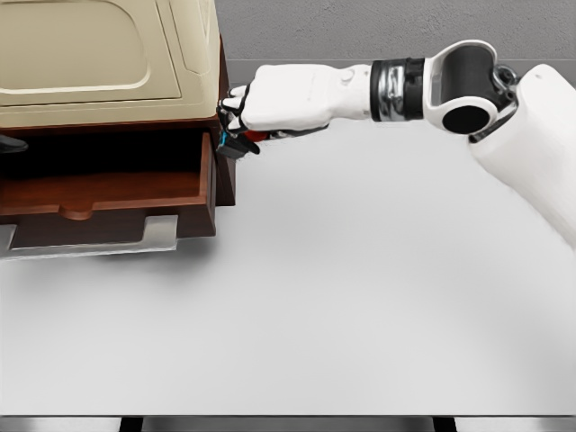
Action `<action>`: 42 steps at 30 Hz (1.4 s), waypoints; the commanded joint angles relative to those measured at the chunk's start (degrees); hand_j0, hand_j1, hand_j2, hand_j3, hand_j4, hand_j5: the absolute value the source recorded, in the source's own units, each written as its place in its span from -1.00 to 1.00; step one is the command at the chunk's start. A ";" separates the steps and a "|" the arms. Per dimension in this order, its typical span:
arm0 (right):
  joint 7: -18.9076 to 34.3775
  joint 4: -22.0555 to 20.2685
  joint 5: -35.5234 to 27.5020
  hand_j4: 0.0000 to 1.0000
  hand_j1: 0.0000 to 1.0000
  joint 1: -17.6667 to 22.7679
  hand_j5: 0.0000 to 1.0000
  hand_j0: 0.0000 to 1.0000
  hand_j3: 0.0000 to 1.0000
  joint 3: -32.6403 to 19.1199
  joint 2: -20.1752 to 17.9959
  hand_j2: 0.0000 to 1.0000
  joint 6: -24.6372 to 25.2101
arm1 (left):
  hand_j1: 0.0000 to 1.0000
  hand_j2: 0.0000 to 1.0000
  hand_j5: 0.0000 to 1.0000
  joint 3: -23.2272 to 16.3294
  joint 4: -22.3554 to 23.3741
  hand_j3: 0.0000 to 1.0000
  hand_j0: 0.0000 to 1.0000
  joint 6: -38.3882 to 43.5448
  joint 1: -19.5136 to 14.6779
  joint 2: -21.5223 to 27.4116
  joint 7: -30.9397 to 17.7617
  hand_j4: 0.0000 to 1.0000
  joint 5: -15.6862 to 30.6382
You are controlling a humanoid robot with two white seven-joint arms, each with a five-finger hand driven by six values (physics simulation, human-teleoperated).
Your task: Open the cabinet drawer with left arm, and place a switch into the drawer with right arm
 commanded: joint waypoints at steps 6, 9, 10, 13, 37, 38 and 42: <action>-0.19 -0.74 -2.53 -0.73 -0.73 -1.93 -0.73 -0.73 -0.73 0.32 1.38 -0.73 0.11 | 1.00 1.00 1.00 -0.04 0.00 1.00 1.00 0.13 0.00 -0.40 0.02 1.00 -0.04; -0.19 -0.74 -2.53 -0.73 -0.73 -2.81 -0.73 -0.73 -0.73 2.52 3.22 -0.73 0.11 | 1.00 1.00 1.00 -0.04 0.09 1.00 1.00 0.22 0.00 -0.48 0.02 1.00 -0.13; -0.19 -0.65 -2.53 -0.73 -0.73 -2.99 -0.73 -0.73 -0.73 2.70 3.84 -0.73 0.11 | 1.00 1.00 1.00 -0.04 0.09 1.00 1.00 0.22 0.00 -0.57 0.02 1.00 -0.13; -0.19 -0.39 -2.53 -0.73 -0.73 -4.48 -0.73 -0.73 -0.73 4.45 5.95 -0.73 0.11 | 1.00 1.00 1.00 -0.04 0.09 1.00 1.00 0.22 0.00 -0.48 0.02 1.00 -0.13; -0.19 22.55 -1.92 -0.62 -0.62 -11.87 -0.62 -0.62 -0.62 11.40 23.18 -0.62 0.11 | 1.00 1.00 1.00 -0.04 0.00 1.00 1.00 0.22 0.00 -0.75 0.02 1.00 -1.36; -0.19 22.64 -1.92 -0.60 -0.60 -11.87 -0.60 -0.60 -0.60 11.40 23.27 -0.60 0.11 | 1.00 1.00 1.00 -0.04 0.00 1.00 1.00 0.22 0.00 -0.75 0.02 1.00 -1.36; -0.19 25.10 -1.65 -0.50 -0.50 -12.31 -0.50 -0.50 -0.50 11.40 24.14 -0.50 0.11 | 1.00 1.00 1.00 -0.04 0.09 1.00 1.00 0.22 0.00 -0.75 0.02 1.00 -1.36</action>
